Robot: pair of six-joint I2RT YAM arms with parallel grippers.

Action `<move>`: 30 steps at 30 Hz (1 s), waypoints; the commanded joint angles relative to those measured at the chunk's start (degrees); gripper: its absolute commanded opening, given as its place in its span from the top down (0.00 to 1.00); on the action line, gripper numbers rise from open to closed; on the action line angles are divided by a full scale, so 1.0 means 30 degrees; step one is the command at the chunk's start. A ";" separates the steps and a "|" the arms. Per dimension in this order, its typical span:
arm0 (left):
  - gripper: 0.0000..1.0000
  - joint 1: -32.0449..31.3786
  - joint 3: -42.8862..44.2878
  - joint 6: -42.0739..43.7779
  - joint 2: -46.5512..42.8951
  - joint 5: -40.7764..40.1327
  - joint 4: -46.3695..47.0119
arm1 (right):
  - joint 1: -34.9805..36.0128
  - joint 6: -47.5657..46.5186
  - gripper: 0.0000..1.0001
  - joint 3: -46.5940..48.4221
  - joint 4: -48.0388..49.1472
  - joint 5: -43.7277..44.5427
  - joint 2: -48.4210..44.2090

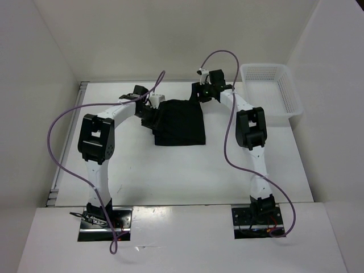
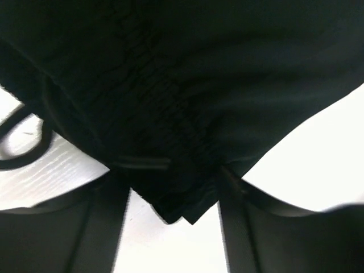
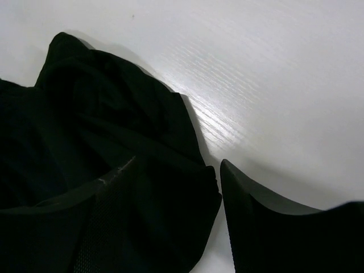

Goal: Fold and stack the shorts
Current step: Fold the shorts

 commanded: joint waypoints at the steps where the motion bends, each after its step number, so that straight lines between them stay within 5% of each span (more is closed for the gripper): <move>1: 0.41 0.0054 0.0055 0.0127 0.0514 0.1089 -0.0216 | 0.0278 0.0941 0.37 0.0239 0.0417 0.1574 0.0435; 3: 0.45 0.0054 -0.0150 0.0127 0.0516 0.1089 -0.0392 | 0.0452 0.1348 0.42 0.0005 0.0591 0.2310 0.0437; 7: 0.59 0.0054 -0.0501 0.0127 0.0692 0.1499 -0.0392 | 0.0453 0.1820 0.69 -0.0173 0.0769 0.3572 0.0612; 9: 0.74 0.0054 -0.0501 0.0127 0.0692 0.1675 -0.0392 | 0.0453 0.2286 0.73 -0.0173 0.0943 0.3749 0.0612; 16: 1.00 0.0054 -0.0909 0.0127 0.0255 0.1091 -0.1415 | 0.0453 0.3487 0.89 0.1407 0.1120 0.6029 0.0786; 23: 1.00 0.0054 -0.1615 0.0127 -0.0187 0.0064 -0.2560 | 0.0453 0.3693 0.97 0.2112 0.1296 0.7587 0.1138; 26: 0.91 0.0054 -0.1790 0.0127 -0.0187 0.0064 -0.2968 | 0.0629 0.3695 0.97 0.2112 0.1296 0.7411 0.1140; 29: 0.80 0.0054 -0.1585 0.0127 -0.0187 0.0269 -0.3146 | 0.0629 0.3695 0.88 0.2288 0.1296 0.7411 0.1140; 30: 0.74 0.0054 -0.1411 0.0127 -0.0013 0.0269 -0.3349 | 0.0629 0.3695 0.73 0.2288 0.1296 0.7585 0.1140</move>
